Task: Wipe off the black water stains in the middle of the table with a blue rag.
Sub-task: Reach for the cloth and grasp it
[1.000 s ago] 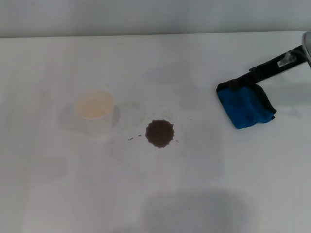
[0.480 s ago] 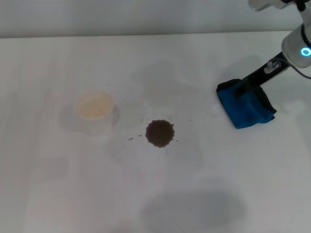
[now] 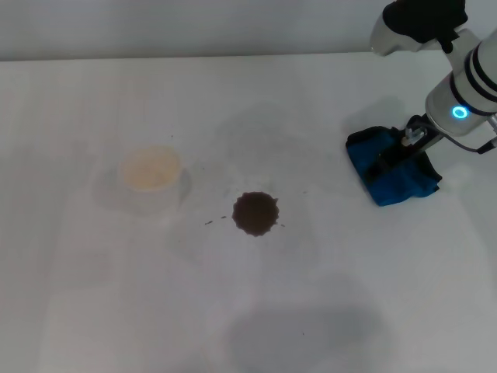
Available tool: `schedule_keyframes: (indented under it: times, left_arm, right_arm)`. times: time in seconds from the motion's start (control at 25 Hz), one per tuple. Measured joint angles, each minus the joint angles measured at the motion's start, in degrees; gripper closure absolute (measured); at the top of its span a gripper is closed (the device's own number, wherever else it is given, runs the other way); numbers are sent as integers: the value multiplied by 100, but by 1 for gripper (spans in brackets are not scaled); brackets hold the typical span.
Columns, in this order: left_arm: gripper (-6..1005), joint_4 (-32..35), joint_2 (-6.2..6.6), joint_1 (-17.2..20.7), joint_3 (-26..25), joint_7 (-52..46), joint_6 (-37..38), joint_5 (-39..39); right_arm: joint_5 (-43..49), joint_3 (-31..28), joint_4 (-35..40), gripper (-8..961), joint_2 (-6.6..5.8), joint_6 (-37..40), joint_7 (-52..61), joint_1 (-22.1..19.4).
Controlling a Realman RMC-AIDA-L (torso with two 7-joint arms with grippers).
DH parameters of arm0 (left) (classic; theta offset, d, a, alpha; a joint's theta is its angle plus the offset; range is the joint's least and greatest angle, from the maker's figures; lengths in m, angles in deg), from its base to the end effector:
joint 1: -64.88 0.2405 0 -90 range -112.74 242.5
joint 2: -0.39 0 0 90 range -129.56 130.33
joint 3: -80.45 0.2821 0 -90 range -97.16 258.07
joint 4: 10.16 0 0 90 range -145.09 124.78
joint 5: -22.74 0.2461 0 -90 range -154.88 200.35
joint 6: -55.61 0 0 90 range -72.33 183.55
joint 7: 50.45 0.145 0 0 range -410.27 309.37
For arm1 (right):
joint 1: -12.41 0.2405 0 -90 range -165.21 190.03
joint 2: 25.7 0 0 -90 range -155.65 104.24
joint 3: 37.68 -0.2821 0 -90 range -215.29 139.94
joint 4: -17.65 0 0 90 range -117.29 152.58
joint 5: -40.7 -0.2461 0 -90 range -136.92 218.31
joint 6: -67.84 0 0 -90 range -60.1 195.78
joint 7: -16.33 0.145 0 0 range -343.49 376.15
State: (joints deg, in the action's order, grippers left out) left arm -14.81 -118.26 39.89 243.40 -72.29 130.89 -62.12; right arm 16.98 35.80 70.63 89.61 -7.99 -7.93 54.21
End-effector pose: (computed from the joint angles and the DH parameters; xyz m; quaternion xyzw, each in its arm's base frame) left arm -0.4165 0.3381 0.0142 -0.6359 -0.2483 -0.3292 0.6523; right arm 0.2648 0.4478 -0.0077 -0.8267 0.4605 -0.2058 0.2491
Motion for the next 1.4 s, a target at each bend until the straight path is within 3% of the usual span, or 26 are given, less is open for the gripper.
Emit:
schedule_keyframes:
  times: [0.52,1.4]
  left_arm:
    - [109,9,-8,-3,0,-18,-35,8]
    - [108,44,-6,-58,0,-1,-36,41]
  right_arm:
    - [321,-40,-105,484,-48,185,22,-39]
    - [437,0,-535,496,-17,392,-57,68]
